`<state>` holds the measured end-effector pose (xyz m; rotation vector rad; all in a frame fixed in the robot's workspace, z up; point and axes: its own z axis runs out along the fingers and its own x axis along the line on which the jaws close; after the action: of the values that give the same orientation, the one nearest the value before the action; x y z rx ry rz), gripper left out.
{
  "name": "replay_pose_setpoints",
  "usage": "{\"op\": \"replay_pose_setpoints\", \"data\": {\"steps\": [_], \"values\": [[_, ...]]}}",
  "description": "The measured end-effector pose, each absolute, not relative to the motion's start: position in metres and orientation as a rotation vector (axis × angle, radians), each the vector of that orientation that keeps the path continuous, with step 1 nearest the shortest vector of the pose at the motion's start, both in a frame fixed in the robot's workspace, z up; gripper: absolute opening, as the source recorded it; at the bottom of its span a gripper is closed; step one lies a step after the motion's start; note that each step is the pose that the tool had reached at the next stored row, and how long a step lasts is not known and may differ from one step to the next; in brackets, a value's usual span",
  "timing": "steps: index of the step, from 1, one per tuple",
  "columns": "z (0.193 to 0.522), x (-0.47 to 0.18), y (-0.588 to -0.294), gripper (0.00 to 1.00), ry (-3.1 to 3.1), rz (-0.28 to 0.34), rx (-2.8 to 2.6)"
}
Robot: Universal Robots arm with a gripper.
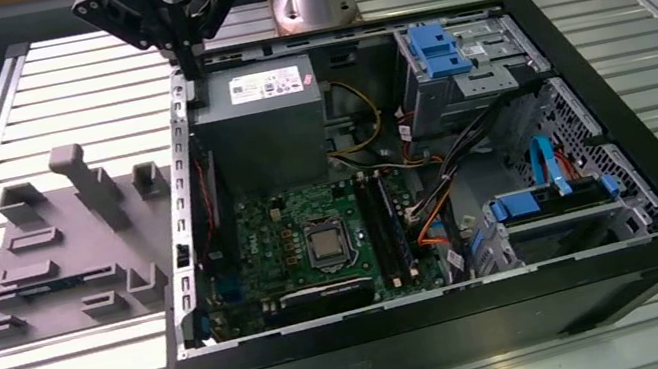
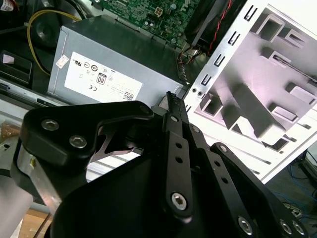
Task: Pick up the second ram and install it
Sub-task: 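Reach for the second ram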
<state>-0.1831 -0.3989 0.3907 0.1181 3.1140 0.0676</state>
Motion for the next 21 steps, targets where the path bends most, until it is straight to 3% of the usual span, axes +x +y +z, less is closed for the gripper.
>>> {"op": "replay_pose_setpoints", "data": {"steps": [21], "values": [[0.390,-0.197,-0.399,0.11,3.114,0.068,0.118]]}}
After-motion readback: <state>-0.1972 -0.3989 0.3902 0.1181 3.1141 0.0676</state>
